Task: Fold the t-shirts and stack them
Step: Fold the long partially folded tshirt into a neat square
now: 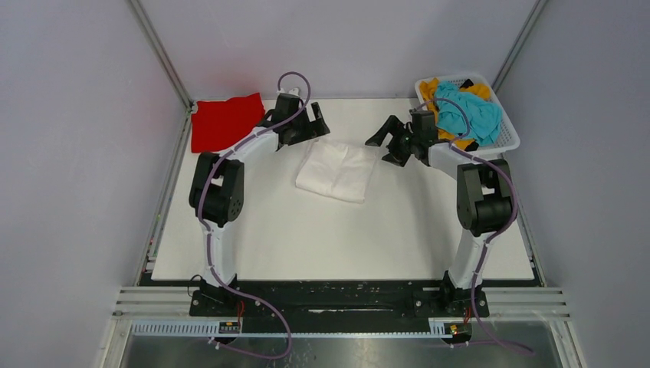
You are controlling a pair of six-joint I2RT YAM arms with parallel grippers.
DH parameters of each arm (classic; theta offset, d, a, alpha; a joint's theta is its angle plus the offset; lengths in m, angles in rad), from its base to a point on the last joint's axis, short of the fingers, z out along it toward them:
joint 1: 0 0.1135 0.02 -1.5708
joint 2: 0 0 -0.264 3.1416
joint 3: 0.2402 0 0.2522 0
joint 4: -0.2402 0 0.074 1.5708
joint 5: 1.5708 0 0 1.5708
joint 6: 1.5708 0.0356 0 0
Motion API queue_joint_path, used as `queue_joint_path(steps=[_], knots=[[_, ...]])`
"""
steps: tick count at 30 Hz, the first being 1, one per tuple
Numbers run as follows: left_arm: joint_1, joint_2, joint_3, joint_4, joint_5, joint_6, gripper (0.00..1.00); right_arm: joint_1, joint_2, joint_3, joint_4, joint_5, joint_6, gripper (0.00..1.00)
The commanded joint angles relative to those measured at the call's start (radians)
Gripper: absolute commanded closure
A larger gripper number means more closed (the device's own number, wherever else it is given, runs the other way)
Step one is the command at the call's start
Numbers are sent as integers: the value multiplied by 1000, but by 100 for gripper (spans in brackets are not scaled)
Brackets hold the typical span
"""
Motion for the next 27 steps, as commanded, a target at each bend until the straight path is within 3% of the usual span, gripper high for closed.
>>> queue_joint_path(steps=[1,6,12,20,27], knots=[[4,-138,-87,79,100,-9,1,2,-159,-93,53,-4,-7,1],[2,-135,-154,173,220,-58,1,43,-185,-126,117,-94,2,0],[0,39,31,142,277,-95,1,66,-59,-29,191,-114,78,1],[19,332,337,-51,250,-150,1,49,197,179,93,-27,152,1],[43,319,203,-66,256,-177,1,43,267,207,-22,-21,151,0]])
